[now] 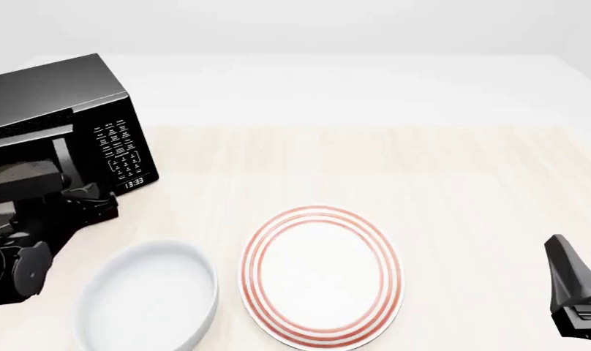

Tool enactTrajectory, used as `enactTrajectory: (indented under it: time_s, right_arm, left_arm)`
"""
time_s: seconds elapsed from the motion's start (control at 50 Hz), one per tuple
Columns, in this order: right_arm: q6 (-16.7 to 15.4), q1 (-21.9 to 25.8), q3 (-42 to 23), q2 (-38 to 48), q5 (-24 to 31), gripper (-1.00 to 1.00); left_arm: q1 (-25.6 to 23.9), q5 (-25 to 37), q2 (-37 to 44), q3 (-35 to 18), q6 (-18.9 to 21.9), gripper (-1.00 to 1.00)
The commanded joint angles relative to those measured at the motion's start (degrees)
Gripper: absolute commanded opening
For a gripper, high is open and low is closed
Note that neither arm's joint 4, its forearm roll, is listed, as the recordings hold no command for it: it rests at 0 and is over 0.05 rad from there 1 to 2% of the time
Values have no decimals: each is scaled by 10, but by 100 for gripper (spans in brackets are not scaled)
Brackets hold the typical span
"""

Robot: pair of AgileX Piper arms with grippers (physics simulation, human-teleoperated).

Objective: Open the microwave.

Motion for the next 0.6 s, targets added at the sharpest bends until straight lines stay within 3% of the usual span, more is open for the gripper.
enactTrajectory:
  time_s: [0.02,0.6]
  right_arm:
    - [0,0,0,0,0,100]
    - [0,0,0,0,0,100]
  left_arm:
    - [-24,-12,-68,16,-13,-100]
    - [-47,-18,-117,67,-12,-100]
